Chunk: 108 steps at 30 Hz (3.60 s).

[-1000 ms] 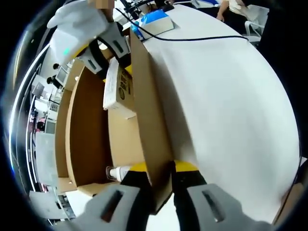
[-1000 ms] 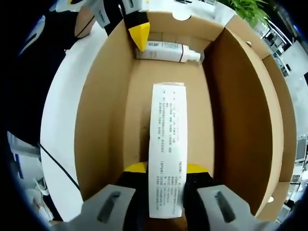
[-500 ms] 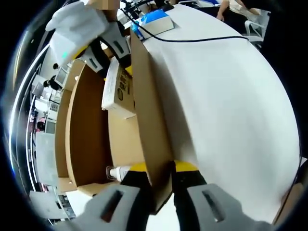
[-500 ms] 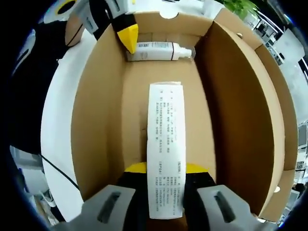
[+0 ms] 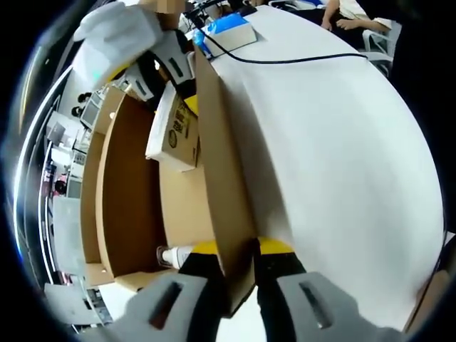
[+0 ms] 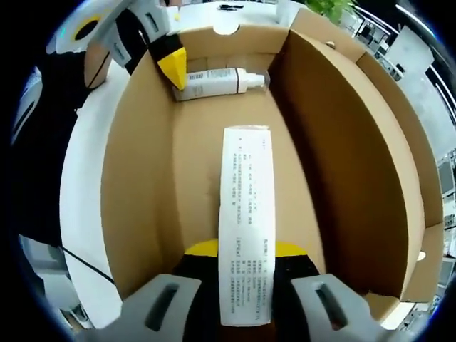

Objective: Operate the shoe box by opening the lid, removing the specified soft item, and placing it in the target area until the item is outside and the box remains undamaged.

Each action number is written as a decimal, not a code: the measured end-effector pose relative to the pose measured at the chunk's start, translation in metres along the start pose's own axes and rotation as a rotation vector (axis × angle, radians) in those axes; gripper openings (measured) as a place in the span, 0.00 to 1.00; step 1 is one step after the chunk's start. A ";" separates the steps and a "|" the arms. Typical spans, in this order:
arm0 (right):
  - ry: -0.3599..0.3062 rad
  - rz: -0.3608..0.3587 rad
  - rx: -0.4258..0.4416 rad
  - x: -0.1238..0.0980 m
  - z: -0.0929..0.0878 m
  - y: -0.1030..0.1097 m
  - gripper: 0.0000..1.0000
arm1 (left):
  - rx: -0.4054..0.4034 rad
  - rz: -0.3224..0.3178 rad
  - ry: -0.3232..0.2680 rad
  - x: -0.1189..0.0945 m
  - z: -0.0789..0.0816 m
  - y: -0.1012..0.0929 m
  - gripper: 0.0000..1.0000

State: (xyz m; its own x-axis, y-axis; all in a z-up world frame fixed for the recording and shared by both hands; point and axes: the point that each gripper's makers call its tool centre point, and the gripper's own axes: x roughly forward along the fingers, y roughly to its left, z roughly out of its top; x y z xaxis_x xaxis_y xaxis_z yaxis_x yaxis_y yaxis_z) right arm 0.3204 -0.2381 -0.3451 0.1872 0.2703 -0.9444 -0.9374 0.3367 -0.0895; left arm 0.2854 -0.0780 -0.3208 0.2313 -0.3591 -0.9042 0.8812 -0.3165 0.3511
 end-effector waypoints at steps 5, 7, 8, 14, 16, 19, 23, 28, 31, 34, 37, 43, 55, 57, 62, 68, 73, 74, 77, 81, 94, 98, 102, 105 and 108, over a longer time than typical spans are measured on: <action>-0.004 -0.013 0.008 -0.001 0.000 0.000 0.22 | 0.003 -0.001 -0.001 0.000 0.000 -0.001 0.13; -0.012 -0.022 0.017 -0.001 0.001 0.000 0.22 | 0.005 -0.002 -0.001 -0.001 0.000 -0.002 0.13; -0.017 -0.028 0.018 -0.001 0.001 0.000 0.22 | 0.007 -0.004 -0.002 -0.001 0.000 -0.002 0.13; -0.018 -0.071 -0.018 -0.005 0.002 -0.001 0.22 | 0.011 -0.007 -0.002 -0.001 -0.001 -0.003 0.13; -0.031 -0.093 -0.030 -0.009 0.006 -0.005 0.22 | 0.009 -0.006 0.001 -0.001 -0.001 -0.002 0.13; -0.072 -0.123 -0.019 -0.021 0.015 -0.010 0.22 | 0.007 -0.006 0.002 -0.001 -0.001 -0.001 0.13; -0.100 -0.156 -0.021 -0.037 0.022 -0.009 0.22 | 0.008 -0.006 0.001 -0.001 0.000 0.000 0.13; -0.119 -0.174 -0.032 -0.045 0.024 -0.005 0.22 | 0.008 -0.007 0.002 0.000 0.000 0.001 0.13; -0.119 -0.179 -0.026 -0.046 0.023 -0.008 0.22 | 0.008 -0.006 0.007 0.000 0.000 0.002 0.13; -0.121 -0.189 -0.022 -0.050 0.023 -0.010 0.22 | 0.004 -0.004 0.014 0.001 0.000 0.002 0.13; -0.142 -0.208 -0.014 -0.059 0.025 -0.011 0.22 | 0.003 -0.003 0.019 0.001 0.000 0.002 0.13; -0.188 -0.245 -0.019 -0.074 0.025 -0.012 0.22 | 0.002 -0.007 0.013 0.001 0.000 0.002 0.13; -0.231 -0.263 -0.031 -0.085 0.032 -0.011 0.22 | -0.018 0.014 0.010 0.002 0.000 0.003 0.14; -0.240 -0.263 -0.034 -0.087 0.033 -0.006 0.22 | -0.022 0.016 0.011 0.001 0.000 0.003 0.13; -0.253 -0.273 -0.037 -0.090 0.033 0.000 0.22 | -0.040 0.012 0.027 0.002 -0.001 0.002 0.13; -0.286 -0.268 -0.025 -0.088 0.035 0.003 0.22 | -0.066 0.006 0.025 0.001 -0.002 0.003 0.12; -0.292 -0.262 -0.035 -0.085 0.040 0.003 0.22 | -0.089 0.006 0.031 0.000 -0.002 0.004 0.12; -0.296 -0.262 -0.036 -0.086 0.041 0.003 0.22 | -0.099 0.006 0.031 0.000 -0.002 0.004 0.12; -0.336 -0.264 -0.028 -0.091 0.044 0.008 0.22 | -0.115 0.005 0.031 -0.001 -0.003 0.004 0.12; -0.335 -0.262 -0.038 -0.092 0.040 0.011 0.22 | -0.122 0.004 0.043 -0.002 -0.001 -0.001 0.11; -0.380 -0.284 -0.046 -0.110 0.039 0.017 0.22 | -0.139 0.001 0.077 -0.002 -0.002 -0.002 0.11; -0.392 -0.284 -0.029 -0.113 0.039 0.018 0.22 | -0.139 0.002 0.078 -0.002 -0.002 -0.002 0.11; -0.407 -0.289 -0.024 -0.119 0.039 0.021 0.22 | -0.134 0.000 0.084 -0.002 -0.001 -0.002 0.11; -0.405 -0.286 -0.023 -0.120 0.039 0.023 0.22 | -0.129 0.000 0.088 -0.002 -0.001 -0.003 0.11; -0.388 -0.287 -0.029 -0.120 0.038 0.023 0.22 | -0.130 -0.013 0.088 -0.002 0.000 -0.003 0.11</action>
State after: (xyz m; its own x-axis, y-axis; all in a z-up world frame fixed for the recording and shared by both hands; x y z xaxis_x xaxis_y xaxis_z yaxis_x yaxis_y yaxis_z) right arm 0.2880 -0.2283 -0.2213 0.5300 0.4887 -0.6931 -0.8387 0.4229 -0.3431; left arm 0.2829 -0.0764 -0.3203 0.2499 -0.2754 -0.9283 0.9289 -0.2024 0.3101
